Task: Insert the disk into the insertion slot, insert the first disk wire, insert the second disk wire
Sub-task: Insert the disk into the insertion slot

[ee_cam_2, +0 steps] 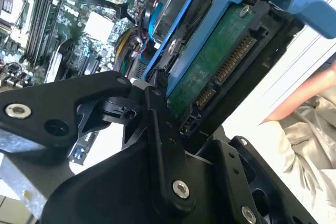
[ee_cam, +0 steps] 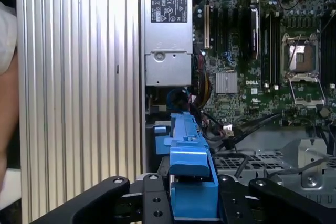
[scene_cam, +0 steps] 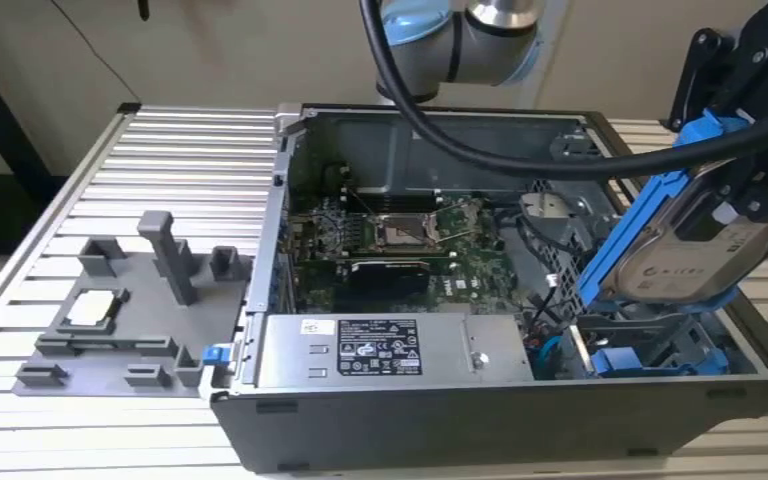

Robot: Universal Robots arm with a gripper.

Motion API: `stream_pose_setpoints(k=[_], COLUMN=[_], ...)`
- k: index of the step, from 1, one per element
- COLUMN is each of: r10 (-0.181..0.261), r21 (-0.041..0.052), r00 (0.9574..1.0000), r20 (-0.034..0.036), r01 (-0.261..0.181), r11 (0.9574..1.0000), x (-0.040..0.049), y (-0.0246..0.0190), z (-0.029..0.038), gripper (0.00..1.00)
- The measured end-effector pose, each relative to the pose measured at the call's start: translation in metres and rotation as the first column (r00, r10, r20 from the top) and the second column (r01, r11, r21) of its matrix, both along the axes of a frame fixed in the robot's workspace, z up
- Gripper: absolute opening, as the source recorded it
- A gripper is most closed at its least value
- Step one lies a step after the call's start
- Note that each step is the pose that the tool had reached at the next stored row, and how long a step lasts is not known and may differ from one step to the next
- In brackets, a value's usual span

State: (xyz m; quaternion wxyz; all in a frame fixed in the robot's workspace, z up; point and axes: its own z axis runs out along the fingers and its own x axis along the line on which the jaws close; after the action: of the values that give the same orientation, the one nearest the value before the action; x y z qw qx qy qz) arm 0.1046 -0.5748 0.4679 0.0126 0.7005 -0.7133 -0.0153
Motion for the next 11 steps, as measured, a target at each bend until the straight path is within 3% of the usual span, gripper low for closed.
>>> stream_pose_setpoints(k=[7, 11], r10=[0.0, 0.0], r21=[0.0175, 0.018], r00=[1.0, 1.0], r20=[0.0, 0.0], r01=[0.0, 0.0], r11=[0.9998, 0.9998], x=[0.004, 0.0055], y=[0.0001, 0.0], z=[-0.0071, -0.0118], gripper=[0.33, 0.33])
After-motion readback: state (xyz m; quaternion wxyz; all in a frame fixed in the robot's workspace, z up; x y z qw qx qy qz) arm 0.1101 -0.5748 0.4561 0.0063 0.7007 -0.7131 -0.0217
